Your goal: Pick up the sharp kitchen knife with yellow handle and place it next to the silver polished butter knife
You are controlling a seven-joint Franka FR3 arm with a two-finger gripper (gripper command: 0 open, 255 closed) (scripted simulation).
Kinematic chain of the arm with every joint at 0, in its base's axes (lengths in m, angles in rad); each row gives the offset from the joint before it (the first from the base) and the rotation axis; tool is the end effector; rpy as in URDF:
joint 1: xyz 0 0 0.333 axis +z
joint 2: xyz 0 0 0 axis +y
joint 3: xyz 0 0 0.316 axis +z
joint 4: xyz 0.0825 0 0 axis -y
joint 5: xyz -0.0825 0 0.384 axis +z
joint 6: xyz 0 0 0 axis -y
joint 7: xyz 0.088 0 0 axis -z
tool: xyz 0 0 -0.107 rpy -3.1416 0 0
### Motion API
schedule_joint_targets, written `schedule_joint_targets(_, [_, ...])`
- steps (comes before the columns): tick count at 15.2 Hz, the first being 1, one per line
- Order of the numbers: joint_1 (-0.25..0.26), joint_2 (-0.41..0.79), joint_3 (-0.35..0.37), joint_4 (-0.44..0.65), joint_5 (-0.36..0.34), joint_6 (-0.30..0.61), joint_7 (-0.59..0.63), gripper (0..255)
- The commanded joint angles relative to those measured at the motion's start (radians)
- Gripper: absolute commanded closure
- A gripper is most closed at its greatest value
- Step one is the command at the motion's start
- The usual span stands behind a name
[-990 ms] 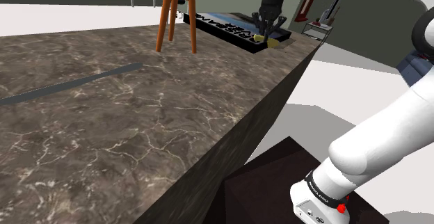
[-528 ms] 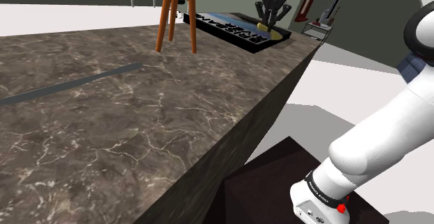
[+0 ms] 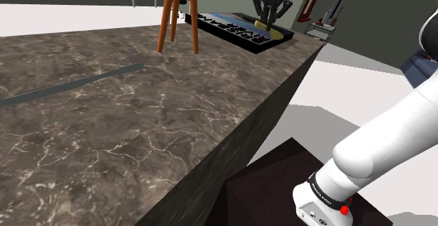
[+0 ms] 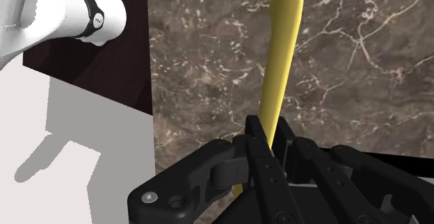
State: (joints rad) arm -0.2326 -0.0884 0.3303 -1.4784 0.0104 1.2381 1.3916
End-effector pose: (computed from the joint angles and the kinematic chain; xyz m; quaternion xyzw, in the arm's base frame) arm 0.4863 0.0585 0.6837 0.7952 -0.6012 -0.0513 0.0598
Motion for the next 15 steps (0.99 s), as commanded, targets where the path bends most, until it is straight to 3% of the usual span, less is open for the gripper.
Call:
schedule_joint_targets(1, [0.019, -0.048, 0.020, -0.062, 0.024, 0.017, 0.043, 255])
schedule_joint_targets(15, [0.150, -0.119, 0.212, -0.133, 0.138, 0.042, 0.379, 255])
